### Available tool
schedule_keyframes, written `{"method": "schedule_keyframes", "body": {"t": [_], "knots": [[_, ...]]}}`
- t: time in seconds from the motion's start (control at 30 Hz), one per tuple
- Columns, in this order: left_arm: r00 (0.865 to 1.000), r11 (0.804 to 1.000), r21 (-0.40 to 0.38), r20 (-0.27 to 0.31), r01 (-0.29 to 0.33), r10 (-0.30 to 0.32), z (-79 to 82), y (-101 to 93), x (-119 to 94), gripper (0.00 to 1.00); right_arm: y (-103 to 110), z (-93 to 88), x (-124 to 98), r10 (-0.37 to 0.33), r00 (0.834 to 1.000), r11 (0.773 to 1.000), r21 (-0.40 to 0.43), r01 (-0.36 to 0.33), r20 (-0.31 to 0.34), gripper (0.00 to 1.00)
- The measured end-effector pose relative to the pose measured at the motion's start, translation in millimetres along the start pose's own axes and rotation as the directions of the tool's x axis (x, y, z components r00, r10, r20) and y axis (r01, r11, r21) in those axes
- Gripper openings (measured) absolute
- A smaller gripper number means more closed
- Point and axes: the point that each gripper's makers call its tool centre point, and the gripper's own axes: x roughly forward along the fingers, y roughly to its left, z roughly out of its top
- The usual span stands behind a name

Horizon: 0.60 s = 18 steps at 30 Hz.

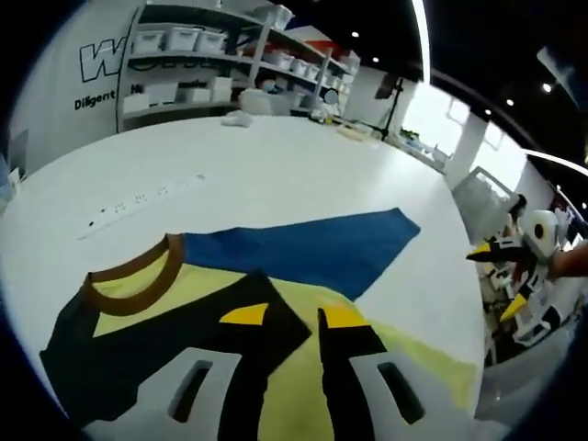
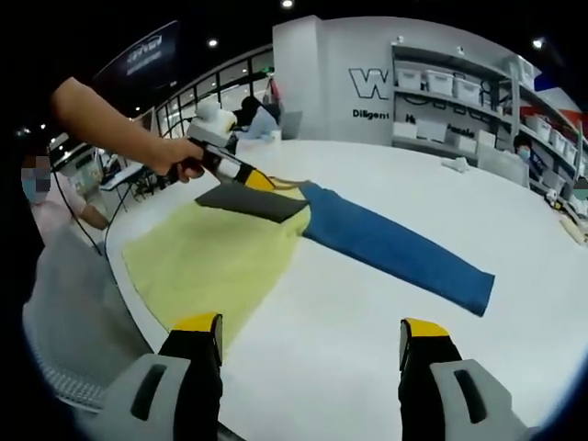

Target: Fold the garment on the visible template until the final outline fits inside the template.

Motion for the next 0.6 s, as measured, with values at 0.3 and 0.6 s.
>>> {"method": "schedule_keyframes", "body": {"t": [0.3, 0.6], "knots": [[0.999, 0.998, 0.055, 0.027, 0.021, -0.022, -2.9, -3.8, -9.8, 0.34, -21.0, 4.5, 1.7, -0.035, 0.999, 0.999, 0.012, 0.035, 0.003, 0.76], [0.998, 0.979, 0.193, 0.002, 0.067, -0.069, -14.9, -10.5, -19.4, 0.6, -51.8, 6.0, 7.7, -0.081, 0.997, 0.996, 0.03, 0.081, -0.015, 0.76]]}}
